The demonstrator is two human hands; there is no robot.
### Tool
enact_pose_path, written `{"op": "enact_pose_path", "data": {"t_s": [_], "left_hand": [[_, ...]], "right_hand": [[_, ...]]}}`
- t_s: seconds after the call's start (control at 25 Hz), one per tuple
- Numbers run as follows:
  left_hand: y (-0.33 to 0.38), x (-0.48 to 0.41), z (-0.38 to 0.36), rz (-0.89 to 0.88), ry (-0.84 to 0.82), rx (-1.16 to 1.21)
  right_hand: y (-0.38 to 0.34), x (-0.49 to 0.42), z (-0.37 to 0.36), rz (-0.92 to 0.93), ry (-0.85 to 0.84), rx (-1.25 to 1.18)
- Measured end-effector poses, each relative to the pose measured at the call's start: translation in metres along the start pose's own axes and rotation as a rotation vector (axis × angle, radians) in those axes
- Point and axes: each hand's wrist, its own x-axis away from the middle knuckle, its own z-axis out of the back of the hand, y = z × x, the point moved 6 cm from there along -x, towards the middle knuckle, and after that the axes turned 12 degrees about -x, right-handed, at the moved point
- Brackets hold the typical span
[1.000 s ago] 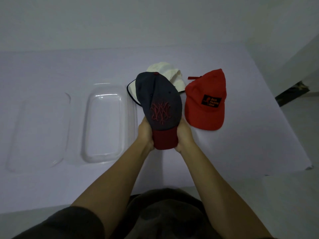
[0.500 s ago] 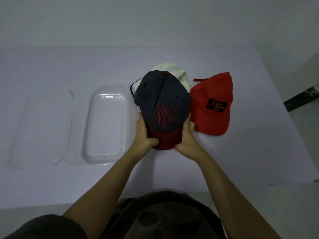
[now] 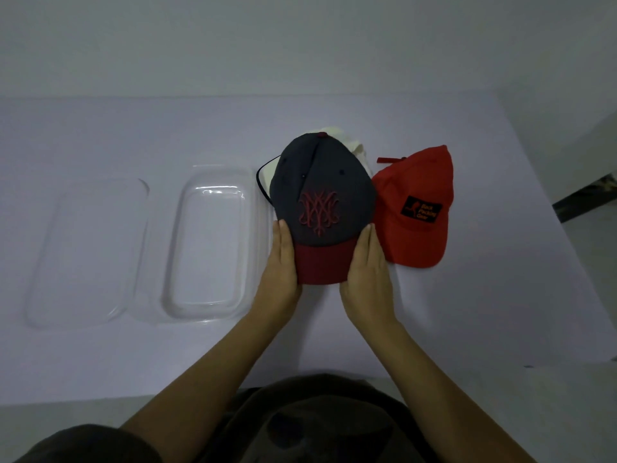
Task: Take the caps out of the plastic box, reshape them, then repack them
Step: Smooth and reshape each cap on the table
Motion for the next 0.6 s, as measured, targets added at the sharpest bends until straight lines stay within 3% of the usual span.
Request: {"op": "enact_pose_path", "data": {"t_s": [0.08,0.16,0.28,0.4,0.6], "left_hand": [[0.000,0.009,-0.001,0.005,0.113,-0.038],[-0.001,0.015,-0.005,-0.108,0.176,-0.165],[-0.013,0.012,-0.018,-0.109,0.181,-0.352],[-0.008,0.013,-0.013,-0.077,0.158,-0.234],[-0.008,0.014,-0.015,-0.070,0.088,0.078]], "right_hand": [[-0.004,0.006,-0.003,-0.039,-0.012,0.027],[-0.004,0.013,-0.006,-0.068,-0.057,-0.014],[-0.001,0.017,-0.008,-0.122,-0.140,-0.075],[-0.008,0.012,-0.010,-0.095,-0.168,-0.125],[-0.010,0.014,-0.021,-0.086,-0.357,-0.389]]}}
